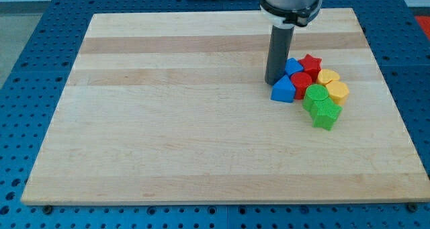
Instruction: Push the group of blocks slightly up
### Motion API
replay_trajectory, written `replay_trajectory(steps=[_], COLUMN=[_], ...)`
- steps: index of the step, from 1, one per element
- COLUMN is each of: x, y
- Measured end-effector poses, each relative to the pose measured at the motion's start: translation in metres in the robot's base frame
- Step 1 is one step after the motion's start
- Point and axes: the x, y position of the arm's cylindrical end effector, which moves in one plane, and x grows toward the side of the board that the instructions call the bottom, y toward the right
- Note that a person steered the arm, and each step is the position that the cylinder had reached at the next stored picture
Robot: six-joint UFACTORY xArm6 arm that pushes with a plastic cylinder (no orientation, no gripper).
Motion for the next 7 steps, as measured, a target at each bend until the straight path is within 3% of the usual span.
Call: replay_trajectory(steps=[1,2,3,4,5,7], x=[0.0,0.001,0.039,0.104,0.155,0.158], y=[-0.009,-0.053,-0.072,-0.069,-0.041,0.083])
